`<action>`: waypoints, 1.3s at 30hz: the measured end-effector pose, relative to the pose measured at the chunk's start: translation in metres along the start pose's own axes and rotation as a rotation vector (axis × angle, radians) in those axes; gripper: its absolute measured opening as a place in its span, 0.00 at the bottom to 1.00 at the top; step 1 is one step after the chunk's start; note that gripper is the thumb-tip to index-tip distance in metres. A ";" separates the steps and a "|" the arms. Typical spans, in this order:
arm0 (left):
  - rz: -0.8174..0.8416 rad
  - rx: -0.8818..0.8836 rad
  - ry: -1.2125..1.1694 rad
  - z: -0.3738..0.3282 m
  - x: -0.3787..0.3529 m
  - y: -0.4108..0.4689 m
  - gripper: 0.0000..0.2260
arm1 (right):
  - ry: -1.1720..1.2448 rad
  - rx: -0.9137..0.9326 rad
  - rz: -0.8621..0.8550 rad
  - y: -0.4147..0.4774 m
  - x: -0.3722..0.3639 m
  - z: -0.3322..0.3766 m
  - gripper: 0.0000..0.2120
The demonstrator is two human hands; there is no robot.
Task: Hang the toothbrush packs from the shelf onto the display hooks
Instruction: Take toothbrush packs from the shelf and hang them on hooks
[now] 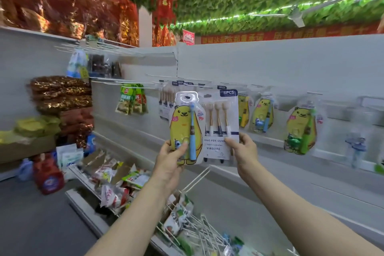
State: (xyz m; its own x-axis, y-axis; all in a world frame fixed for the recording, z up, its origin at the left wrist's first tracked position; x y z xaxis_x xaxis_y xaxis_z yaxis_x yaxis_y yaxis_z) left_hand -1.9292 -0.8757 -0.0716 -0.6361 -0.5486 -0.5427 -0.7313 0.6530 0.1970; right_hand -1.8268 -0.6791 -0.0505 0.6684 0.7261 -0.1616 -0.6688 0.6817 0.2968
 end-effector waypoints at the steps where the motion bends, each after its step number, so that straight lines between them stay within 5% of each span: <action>1: 0.001 0.003 0.004 -0.001 0.008 0.007 0.11 | 0.011 0.001 0.000 0.007 -0.008 -0.007 0.14; 26: 0.177 0.080 0.000 -0.107 0.220 0.200 0.08 | 0.091 0.041 -0.177 0.143 -0.252 -0.088 0.14; 39: 0.213 0.078 -0.039 -0.122 0.259 0.262 0.10 | 0.066 0.040 -0.238 0.193 -0.298 -0.110 0.16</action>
State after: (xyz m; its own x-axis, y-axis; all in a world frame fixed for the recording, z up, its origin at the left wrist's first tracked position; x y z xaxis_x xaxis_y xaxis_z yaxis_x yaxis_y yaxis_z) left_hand -2.3157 -0.9103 -0.0614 -0.7626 -0.3747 -0.5272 -0.5596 0.7910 0.2473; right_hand -2.1910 -0.7542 -0.0489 0.7822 0.5505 -0.2918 -0.4805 0.8311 0.2801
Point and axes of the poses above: each hand's wrist, its own y-axis towards the middle knuckle, its own x-axis out of the back of the hand, z = x × y, the point moved 6 cm from there along y, towards the middle knuckle, and after that the axes turned 10 degrees about z, right-handed, at the moved point
